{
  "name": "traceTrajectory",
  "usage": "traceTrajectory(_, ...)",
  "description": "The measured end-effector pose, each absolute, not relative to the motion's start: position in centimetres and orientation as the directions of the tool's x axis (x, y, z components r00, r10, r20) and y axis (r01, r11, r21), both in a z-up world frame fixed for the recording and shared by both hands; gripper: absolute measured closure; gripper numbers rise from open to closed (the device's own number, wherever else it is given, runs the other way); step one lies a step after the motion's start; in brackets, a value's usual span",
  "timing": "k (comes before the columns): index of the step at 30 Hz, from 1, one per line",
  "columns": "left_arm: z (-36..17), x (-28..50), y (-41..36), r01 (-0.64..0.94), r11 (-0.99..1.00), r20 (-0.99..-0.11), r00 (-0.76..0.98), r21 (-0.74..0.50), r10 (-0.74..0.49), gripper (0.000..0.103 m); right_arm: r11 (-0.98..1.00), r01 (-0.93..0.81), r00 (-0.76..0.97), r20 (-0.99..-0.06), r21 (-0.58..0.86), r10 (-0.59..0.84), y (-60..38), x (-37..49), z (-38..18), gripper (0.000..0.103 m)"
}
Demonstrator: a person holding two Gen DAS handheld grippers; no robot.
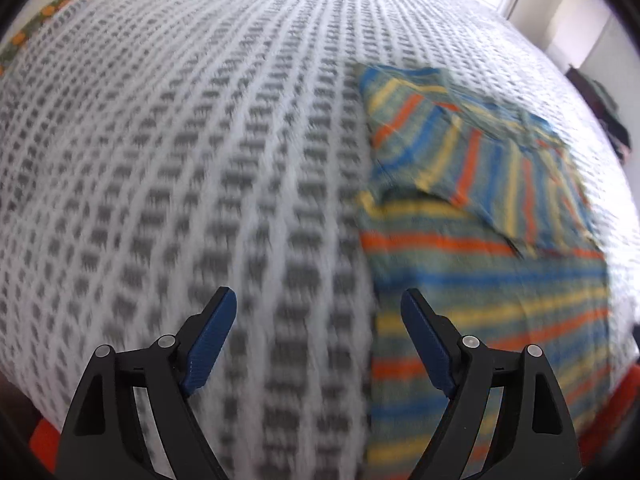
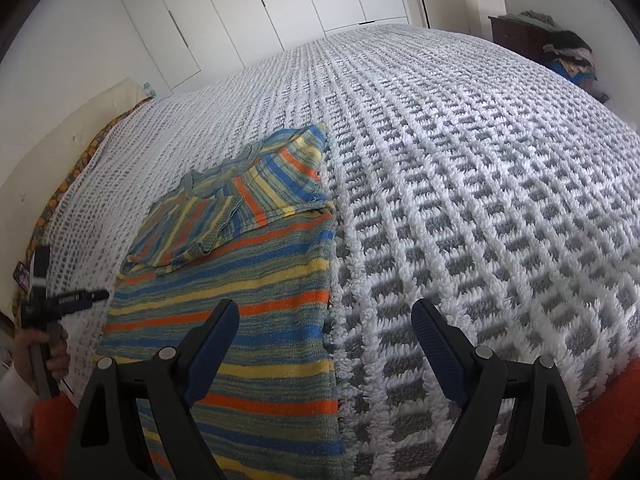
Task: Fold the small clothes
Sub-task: 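Grasp the shirt hem with the left gripper while the right gripper grasps it too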
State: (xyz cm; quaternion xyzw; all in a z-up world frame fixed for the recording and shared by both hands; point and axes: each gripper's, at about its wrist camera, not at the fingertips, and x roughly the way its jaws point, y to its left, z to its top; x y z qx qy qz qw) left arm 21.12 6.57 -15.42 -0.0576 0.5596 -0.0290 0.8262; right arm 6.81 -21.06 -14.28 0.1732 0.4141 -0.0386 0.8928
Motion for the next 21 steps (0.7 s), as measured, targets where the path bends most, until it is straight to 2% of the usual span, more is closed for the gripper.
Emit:
traceTrajectory(4, -14.4, 14.9, 6.9, 0.047, 0.967, -0.903, 0.348, -0.251, -0.251, 0.017, 0.855, 0.246, 0.613, -0.757, 0.456, 0.227, -24.4, 6.5, -13.5, 0.016)
traceTrajectory(9, -14.8, 9.1, 6.4, 0.078, 0.935, -0.896, 0.270, -0.346, -0.353, 0.019, 0.770, 0.268, 0.357, -0.802, 0.579, 0.479, -25.7, 5.8, -14.8, 0.016)
traceTrajectory(14, -15.8, 6.2, 4.6, 0.116, 0.940, -0.912, 0.231, -0.320, -0.339, 0.024, 0.881, 0.103, 0.105, -0.885, 0.463, 0.453, -21.1, 3.9, -15.8, 0.016)
traceTrajectory(19, -17.6, 6.0, 2.3, 0.180, 0.935, -0.935, 0.131, -0.305, -0.330, 0.032, 0.887, 0.151, -0.008, -0.897, 0.436, 0.442, -19.9, 3.0, -19.8, 0.016)
traceTrajectory(21, -18.2, 5.9, 1.5, 0.211, 0.924, -0.935, 0.086, -0.320, -0.344, 0.042, 0.894, 0.158, -0.069, -0.898, 0.420, 0.434, -19.5, 2.9, -22.0, 0.022)
